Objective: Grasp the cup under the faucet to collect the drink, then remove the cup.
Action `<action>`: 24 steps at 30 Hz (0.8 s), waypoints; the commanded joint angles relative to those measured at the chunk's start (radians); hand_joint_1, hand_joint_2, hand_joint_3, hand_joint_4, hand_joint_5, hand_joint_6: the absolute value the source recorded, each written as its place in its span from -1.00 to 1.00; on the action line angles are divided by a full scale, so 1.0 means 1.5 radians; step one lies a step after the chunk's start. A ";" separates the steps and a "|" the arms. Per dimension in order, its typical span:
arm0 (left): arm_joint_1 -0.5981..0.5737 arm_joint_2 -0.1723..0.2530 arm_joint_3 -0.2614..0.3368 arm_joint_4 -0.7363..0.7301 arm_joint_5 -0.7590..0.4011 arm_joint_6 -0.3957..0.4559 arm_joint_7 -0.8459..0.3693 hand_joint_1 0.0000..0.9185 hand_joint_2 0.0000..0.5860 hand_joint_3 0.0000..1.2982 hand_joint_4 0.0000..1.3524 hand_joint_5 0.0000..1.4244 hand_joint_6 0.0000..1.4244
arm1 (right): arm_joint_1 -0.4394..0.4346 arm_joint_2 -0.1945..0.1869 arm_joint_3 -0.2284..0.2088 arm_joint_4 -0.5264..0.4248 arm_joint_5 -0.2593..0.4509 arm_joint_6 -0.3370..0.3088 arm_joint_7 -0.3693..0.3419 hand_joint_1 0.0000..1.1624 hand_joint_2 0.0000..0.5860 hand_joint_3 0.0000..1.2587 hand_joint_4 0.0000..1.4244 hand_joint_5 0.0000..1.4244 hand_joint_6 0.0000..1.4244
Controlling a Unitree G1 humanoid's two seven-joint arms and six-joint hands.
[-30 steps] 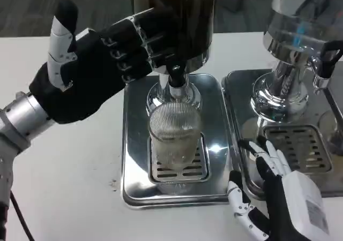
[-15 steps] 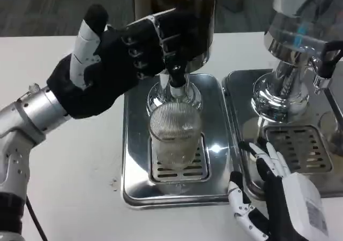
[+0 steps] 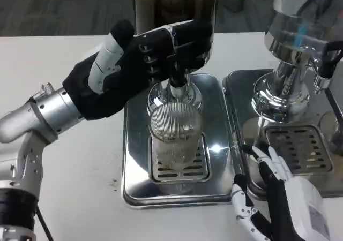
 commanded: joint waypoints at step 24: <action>-0.041 0.000 -0.040 0.104 0.056 -0.138 -0.024 -1.00 -0.74 -0.70 -0.94 -0.90 -0.84 | 0.004 0.008 0.000 0.005 0.032 0.006 -0.013 -0.45 0.87 -0.69 -0.91 -0.91 -0.80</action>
